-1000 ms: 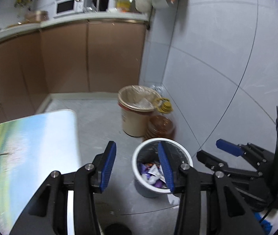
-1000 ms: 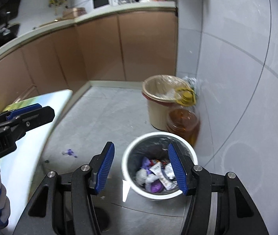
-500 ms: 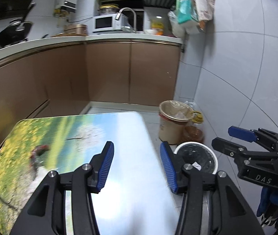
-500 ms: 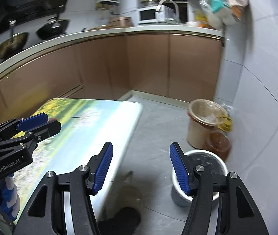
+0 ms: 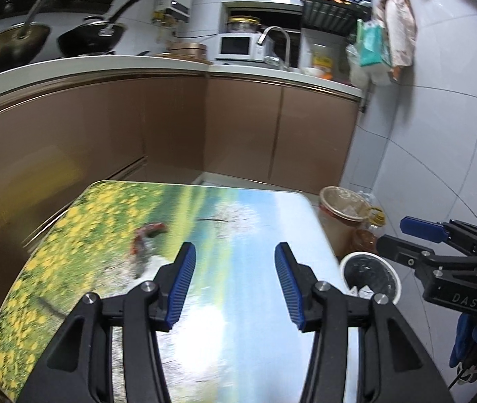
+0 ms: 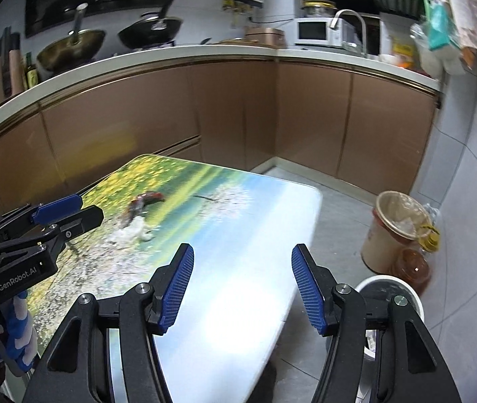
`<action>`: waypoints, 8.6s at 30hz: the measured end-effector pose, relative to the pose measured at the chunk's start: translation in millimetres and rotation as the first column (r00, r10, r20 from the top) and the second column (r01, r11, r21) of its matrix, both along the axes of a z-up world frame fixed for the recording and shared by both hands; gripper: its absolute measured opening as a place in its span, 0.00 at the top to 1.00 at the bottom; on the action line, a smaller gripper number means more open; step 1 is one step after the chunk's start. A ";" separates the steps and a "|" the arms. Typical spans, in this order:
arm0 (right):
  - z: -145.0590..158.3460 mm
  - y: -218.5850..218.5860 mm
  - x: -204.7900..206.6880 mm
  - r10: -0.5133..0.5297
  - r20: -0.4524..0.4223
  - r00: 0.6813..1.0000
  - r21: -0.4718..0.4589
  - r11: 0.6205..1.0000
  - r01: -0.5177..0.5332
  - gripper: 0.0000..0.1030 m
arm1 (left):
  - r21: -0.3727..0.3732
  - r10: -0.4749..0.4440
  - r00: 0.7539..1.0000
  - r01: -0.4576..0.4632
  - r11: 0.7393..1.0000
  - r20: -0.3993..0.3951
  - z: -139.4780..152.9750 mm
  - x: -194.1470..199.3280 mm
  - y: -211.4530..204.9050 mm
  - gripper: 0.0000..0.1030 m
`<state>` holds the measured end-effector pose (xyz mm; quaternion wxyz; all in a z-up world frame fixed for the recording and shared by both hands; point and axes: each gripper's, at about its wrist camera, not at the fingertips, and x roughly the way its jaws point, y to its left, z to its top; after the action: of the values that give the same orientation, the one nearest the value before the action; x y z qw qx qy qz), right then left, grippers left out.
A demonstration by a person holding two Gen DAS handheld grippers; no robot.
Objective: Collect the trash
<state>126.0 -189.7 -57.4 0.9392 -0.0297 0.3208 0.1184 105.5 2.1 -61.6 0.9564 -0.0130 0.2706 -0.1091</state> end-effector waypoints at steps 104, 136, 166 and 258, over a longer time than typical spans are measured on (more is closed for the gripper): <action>-56.3 -155.2 30.9 -0.163 -0.047 0.985 0.108 0.980 0.168 0.90 | -0.030 -0.323 0.917 0.325 0.945 -0.235 -34.8 127.8 -135.7 0.93; -236.0 -355.2 126.4 -0.516 -0.313 0.797 0.022 0.835 0.550 0.52 | -0.109 -0.484 0.732 0.498 0.860 -0.480 -184.6 220.8 -432.5 0.55; -84.7 -208.7 31.2 -0.444 -0.058 0.894 0.018 0.895 0.445 0.24 | 0.035 -0.316 0.944 0.320 0.947 -0.097 -38.3 84.0 -257.3 0.41; 78.9 -9.3 -160.8 -0.316 0.416 0.853 -0.097 0.917 0.388 0.00 | 0.012 0.129 0.935 -0.141 0.990 0.330 74.9 -115.9 -1.4 0.19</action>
<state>-34.7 -199.0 21.5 0.9833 -0.0769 0.1356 -0.0935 -10.4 0.7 13.3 0.9934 0.0040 0.1079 -0.0391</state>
